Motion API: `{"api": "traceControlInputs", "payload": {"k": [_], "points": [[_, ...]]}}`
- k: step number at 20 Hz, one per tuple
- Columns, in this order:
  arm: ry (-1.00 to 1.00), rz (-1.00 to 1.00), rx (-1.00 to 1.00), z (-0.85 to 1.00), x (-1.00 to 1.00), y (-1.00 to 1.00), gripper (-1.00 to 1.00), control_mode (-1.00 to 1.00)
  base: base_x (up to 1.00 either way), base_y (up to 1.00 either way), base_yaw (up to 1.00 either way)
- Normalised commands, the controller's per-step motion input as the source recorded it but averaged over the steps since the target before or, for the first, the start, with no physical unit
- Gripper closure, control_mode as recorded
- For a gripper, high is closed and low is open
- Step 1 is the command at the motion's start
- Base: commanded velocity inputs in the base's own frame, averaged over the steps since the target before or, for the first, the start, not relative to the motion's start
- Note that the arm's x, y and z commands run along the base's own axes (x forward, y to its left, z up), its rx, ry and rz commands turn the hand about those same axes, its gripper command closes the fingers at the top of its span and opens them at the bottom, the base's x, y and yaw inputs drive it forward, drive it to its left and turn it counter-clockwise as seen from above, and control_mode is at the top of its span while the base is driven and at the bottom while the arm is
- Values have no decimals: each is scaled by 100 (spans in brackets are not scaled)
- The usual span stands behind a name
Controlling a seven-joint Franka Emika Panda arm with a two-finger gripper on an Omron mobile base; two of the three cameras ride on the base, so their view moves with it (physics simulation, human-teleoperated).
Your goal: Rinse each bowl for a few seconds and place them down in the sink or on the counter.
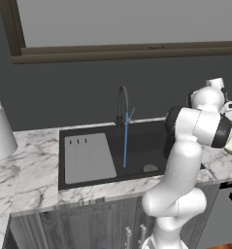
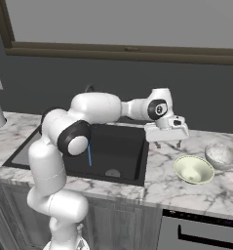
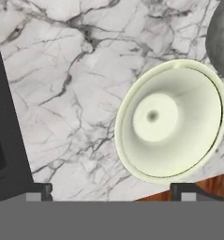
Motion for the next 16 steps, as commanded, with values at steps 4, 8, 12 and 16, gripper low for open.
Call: {"api": "traceControlInputs", "payload": {"k": [4,8,12,16], "points": [[0,0,2,-24,0,-10,-100,-100,0,0,0],[0,0,0,-20,0,-8,-100,-100,0,0,0],[0,1,0,-16,4,-10,-100,-100,0,0,0],[0,1,0,-19,3,-4,-100,-100,0,0,0]]}}
